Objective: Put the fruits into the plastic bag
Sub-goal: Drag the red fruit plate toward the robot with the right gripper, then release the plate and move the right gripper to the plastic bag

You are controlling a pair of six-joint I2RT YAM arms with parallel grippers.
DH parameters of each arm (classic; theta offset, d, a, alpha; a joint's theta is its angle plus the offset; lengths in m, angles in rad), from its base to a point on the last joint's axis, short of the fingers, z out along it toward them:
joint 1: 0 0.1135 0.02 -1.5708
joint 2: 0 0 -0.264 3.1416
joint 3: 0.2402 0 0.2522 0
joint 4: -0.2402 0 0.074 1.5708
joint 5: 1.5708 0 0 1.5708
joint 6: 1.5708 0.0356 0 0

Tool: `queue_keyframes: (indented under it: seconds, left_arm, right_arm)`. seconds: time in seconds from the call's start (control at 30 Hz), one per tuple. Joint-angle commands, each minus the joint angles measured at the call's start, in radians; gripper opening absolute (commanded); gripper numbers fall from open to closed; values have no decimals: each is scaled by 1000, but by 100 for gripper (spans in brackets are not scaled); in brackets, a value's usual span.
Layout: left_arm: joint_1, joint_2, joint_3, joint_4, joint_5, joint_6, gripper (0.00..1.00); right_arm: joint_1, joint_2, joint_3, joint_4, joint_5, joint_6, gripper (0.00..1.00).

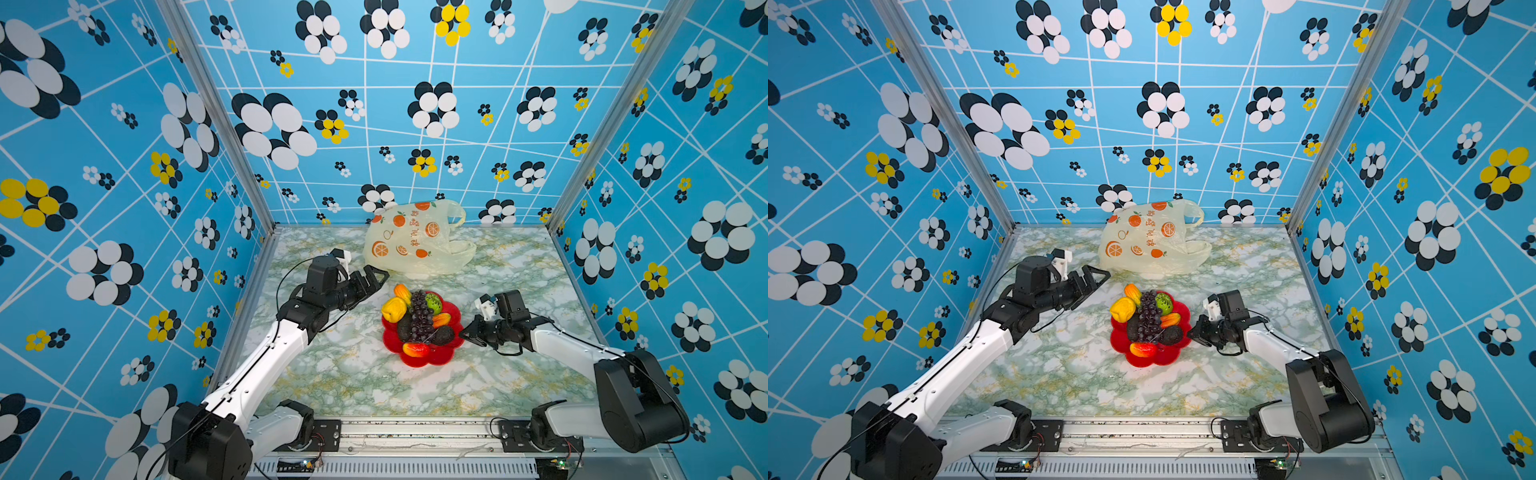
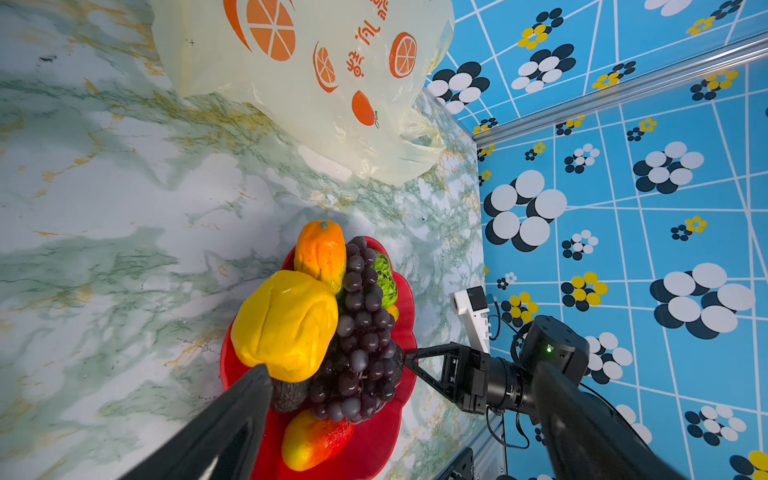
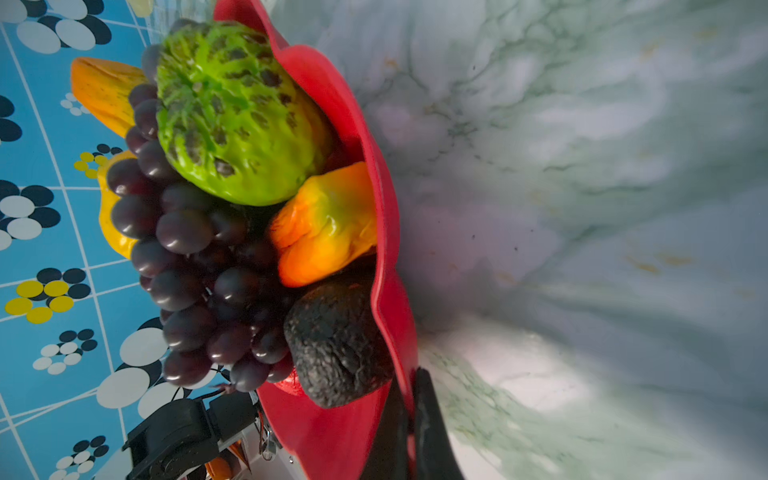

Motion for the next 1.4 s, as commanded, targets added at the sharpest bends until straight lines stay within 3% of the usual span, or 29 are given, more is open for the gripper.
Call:
queue_keyframes:
  seconds: [0.0, 0.47, 0.5, 0.6, 0.77, 0.93, 1.1, 1.27, 1.37]
  left_arm:
    - [6, -20, -17, 4, -1, -5, 99]
    - [5, -52, -63, 20, -3, -27, 99]
    - [5, -53, -64, 20, -4, -26, 99]
    - [4, -50, -63, 20, -2, -24, 99]
    - [9, -51, -55, 8, 1, -11, 99]
    - [25, -54, -54, 1, 9, 2, 99]
    - [56, -54, -63, 7, 38, 8, 99]
    - [86, -63, -67, -10, 69, 20, 99]
    - [102, -90, -65, -42, 73, 36, 99]
  right_arm:
    - [13, -42, -28, -29, -53, -19, 0]
    - [28, -109, -36, -162, -50, -129, 0]
    - [27, -109, -37, -165, -40, -129, 2]
    - [27, -110, -32, -158, -28, -114, 29]
    - [27, -159, -7, -175, 5, -100, 49]
    - [25, -215, 68, -249, 105, -101, 61]
    - [-17, -193, 166, -237, 188, -47, 64]
    - [-115, -31, 302, -105, 215, 46, 68]
    - [-155, 141, 445, -58, 198, 69, 74]
